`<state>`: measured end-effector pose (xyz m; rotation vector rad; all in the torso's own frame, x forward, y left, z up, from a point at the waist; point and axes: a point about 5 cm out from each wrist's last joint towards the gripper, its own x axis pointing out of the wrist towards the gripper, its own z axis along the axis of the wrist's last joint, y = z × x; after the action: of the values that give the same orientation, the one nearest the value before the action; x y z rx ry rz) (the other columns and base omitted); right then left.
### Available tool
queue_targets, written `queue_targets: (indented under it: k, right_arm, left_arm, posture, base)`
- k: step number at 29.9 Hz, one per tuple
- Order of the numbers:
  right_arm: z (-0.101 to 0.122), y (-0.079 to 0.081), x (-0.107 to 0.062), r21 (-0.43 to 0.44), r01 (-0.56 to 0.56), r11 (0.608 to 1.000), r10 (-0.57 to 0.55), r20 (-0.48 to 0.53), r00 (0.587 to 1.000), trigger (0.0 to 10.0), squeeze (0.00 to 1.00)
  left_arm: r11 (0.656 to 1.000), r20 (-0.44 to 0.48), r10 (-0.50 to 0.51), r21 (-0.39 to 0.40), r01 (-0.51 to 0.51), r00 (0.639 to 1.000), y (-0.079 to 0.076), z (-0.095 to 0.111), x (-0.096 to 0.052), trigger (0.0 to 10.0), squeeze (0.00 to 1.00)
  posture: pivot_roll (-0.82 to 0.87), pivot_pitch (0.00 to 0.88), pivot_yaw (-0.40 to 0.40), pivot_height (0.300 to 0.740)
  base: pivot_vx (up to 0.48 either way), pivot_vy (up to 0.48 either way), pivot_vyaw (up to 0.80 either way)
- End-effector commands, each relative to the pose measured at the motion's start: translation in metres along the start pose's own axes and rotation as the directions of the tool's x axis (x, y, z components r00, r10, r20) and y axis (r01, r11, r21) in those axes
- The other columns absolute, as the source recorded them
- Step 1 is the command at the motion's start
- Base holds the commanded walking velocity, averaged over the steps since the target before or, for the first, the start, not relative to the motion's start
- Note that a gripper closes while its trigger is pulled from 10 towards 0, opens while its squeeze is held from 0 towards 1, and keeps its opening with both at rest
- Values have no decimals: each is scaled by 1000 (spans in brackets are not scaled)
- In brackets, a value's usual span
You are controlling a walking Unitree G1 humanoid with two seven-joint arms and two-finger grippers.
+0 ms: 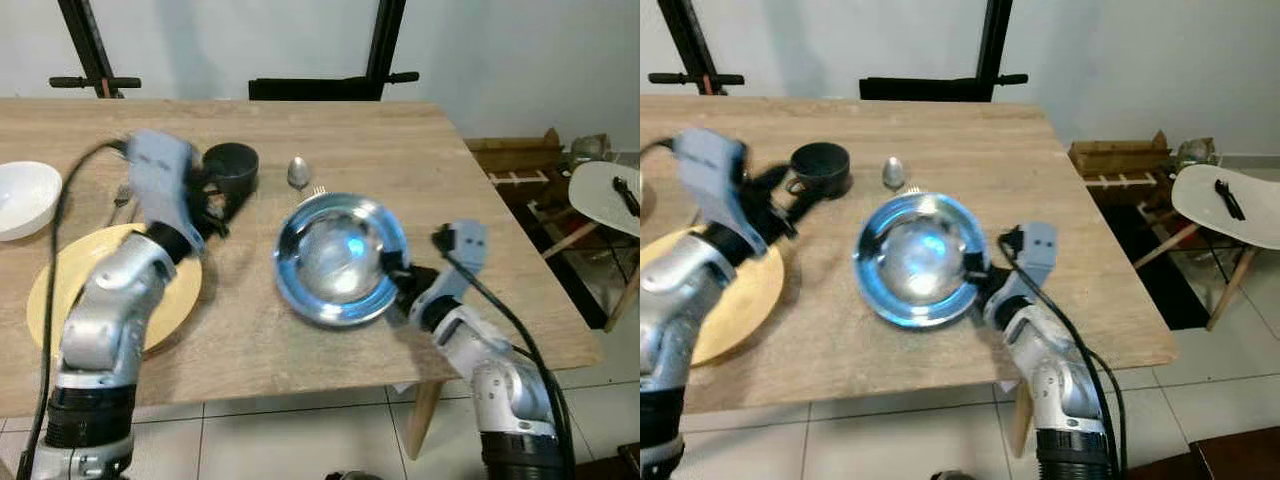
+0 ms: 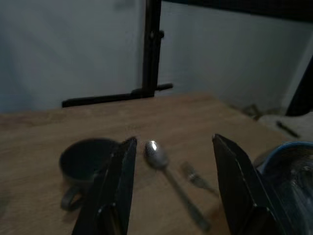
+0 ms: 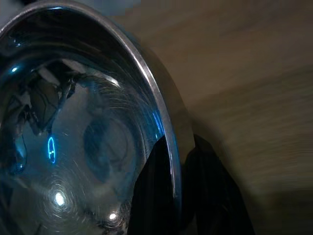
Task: Setting the table
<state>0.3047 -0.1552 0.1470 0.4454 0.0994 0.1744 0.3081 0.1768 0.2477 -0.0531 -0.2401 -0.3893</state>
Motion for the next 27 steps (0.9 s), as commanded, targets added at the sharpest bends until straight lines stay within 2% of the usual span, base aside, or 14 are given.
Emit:
queue_targets:
  k: [1,2,3,4,5,6,7,9,12,13,18,27]
  right_arm:
    - [19,0,-2,6,24,1000,-24,117,993,10000,0]
    - [19,0,-2,6,24,1000,-24,117,993,10000,0]
    - [27,0,-4,34,46,998,-52,185,981,10000,0]
    - [27,0,-4,34,46,998,-52,185,981,10000,0]
    - [30,1,-5,32,54,998,-60,215,975,10000,0]
    - [31,5,-6,18,55,998,-57,242,969,10000,0]
    - [31,5,-6,18,55,998,-57,242,969,10000,0]
    - [27,15,-9,24,49,999,-54,291,955,10000,0]
    - [26,18,-11,15,62,998,-64,314,947,10000,0]
    - [25,22,-12,11,61,998,-62,324,944,10000,0]
    - [24,27,-12,-29,56,998,-44,335,941,10000,0]
    - [23,23,-11,-58,78,995,-54,338,940,10000,0]
  left_arm:
    - [999,-51,-28,28,30,998,2,-5,-7,10000,0]
    - [999,-51,-28,28,30,998,2,-5,-7,10000,0]
    - [976,-173,-68,191,101,983,-2,-24,-19,10000,0]
    - [976,-173,-68,191,101,983,-2,-24,-19,10000,0]
    - [967,-221,-77,221,126,972,-6,-35,-25,10000,0]
    - [967,-252,-79,216,136,964,-10,-45,-31,10000,0]
    - [967,-252,-79,216,136,964,-10,-45,-31,10000,0]
    - [985,-282,-49,146,94,958,-27,-66,-41,10000,0]
    - [992,-282,-20,111,53,959,-33,-71,-43,10000,0]
    - [992,-286,19,125,17,958,-35,-76,-44,10000,0]
    - [991,-285,63,135,-25,956,-38,-82,-47,10000,0]
    - [988,-265,118,130,-86,957,-44,-84,-43,10000,0]
  posture:
    - [-76,9,32,740]
    - [-76,9,32,740]
    - [-76,8,33,740]
    - [-76,8,33,740]
    - [-74,10,35,740]
    - [-74,10,35,740]
    - [-74,10,35,740]
    - [-76,13,36,740]
    - [-74,13,31,740]
    - [-75,14,25,740]
    - [-76,15,22,740]
    - [-81,15,17,740]
  base:
    - [0,0,0]
    - [0,0,0]
    - [0,0,0]
    - [0,0,0]
    - [0,0,0]
    - [0,0,0]
    - [0,0,0]
    - [0,0,0]
    - [0,0,0]
    - [0,0,0]
    - [0,0,0]
    - [0,0,0]
